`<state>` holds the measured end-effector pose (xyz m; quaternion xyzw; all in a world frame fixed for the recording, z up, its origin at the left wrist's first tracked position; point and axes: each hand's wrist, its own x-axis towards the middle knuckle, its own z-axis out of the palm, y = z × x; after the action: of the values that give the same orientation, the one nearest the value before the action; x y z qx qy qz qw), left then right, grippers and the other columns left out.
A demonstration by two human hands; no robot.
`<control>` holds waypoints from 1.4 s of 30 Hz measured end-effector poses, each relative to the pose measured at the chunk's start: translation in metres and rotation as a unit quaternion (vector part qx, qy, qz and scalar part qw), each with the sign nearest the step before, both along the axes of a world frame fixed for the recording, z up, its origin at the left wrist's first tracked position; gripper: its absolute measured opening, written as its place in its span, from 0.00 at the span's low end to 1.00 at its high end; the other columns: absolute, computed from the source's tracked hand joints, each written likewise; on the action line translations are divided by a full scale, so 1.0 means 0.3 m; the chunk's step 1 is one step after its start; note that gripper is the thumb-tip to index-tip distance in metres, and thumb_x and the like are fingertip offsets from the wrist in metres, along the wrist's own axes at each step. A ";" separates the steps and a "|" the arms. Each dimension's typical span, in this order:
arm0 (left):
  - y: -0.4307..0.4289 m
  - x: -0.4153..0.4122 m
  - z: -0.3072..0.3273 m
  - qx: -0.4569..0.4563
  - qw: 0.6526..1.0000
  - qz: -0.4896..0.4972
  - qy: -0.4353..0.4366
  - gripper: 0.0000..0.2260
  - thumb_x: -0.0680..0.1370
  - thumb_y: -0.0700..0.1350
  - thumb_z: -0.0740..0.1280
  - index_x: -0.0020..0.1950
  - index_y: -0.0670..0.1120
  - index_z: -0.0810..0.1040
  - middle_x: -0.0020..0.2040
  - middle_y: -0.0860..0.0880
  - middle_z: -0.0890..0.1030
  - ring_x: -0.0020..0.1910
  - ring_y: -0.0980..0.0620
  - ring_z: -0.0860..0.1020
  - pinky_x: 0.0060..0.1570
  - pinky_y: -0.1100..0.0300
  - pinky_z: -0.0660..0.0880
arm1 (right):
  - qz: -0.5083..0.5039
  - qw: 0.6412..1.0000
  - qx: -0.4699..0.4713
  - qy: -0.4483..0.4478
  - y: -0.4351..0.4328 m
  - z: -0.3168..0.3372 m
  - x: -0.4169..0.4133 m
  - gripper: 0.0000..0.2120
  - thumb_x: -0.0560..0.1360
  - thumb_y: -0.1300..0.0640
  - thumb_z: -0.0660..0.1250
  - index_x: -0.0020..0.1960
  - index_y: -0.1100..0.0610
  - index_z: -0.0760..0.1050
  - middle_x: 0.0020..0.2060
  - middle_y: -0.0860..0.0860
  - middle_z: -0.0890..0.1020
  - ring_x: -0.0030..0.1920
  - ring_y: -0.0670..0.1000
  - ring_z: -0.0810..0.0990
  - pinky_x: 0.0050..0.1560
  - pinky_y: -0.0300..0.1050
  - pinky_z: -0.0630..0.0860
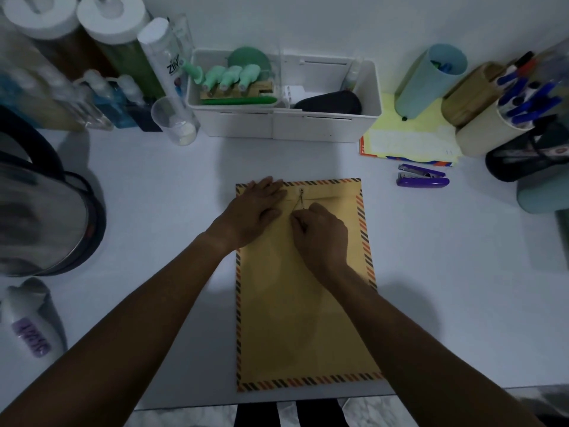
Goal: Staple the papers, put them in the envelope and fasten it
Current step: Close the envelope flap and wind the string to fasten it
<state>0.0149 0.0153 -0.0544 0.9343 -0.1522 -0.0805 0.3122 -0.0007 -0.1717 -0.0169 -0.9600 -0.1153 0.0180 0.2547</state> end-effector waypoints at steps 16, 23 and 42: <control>0.001 0.000 -0.010 0.002 1.000 0.002 -0.007 0.24 0.81 0.50 0.55 0.76 0.44 0.65 0.78 0.47 0.62 0.78 0.51 0.52 0.75 0.55 0.44 | 0.089 0.992 -0.064 -0.057 -0.154 0.006 0.004 0.11 0.75 0.62 0.62 0.45 0.59 0.83 0.36 0.53 0.81 0.30 0.55 0.79 0.29 0.40 0.74; 0.003 0.004 -0.013 0.009 1.000 -0.003 -0.012 0.24 0.81 0.50 0.55 0.76 0.44 0.65 0.78 0.46 0.62 0.79 0.49 0.53 0.76 0.54 0.45 | 0.108 0.993 -0.030 -0.045 -0.056 -0.004 -0.005 0.05 0.77 0.62 0.68 0.50 0.59 0.83 0.42 0.53 0.83 0.36 0.53 0.81 0.36 0.40 0.73; 0.007 0.003 -0.009 -0.002 1.000 -0.008 -0.003 0.26 0.81 0.55 0.52 0.76 0.44 0.65 0.78 0.46 0.62 0.79 0.48 0.53 0.77 0.51 0.46 | -0.125 0.990 0.040 -0.042 -0.122 -0.039 -0.031 0.10 0.80 0.58 0.63 0.50 0.56 0.84 0.43 0.51 0.86 0.38 0.51 0.82 0.42 0.43 0.79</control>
<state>0.0159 0.0173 -0.0570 0.9326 -0.1609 -0.0804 0.3128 -0.0100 -0.2084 -0.0285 -0.9557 -0.0055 -0.0594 0.2882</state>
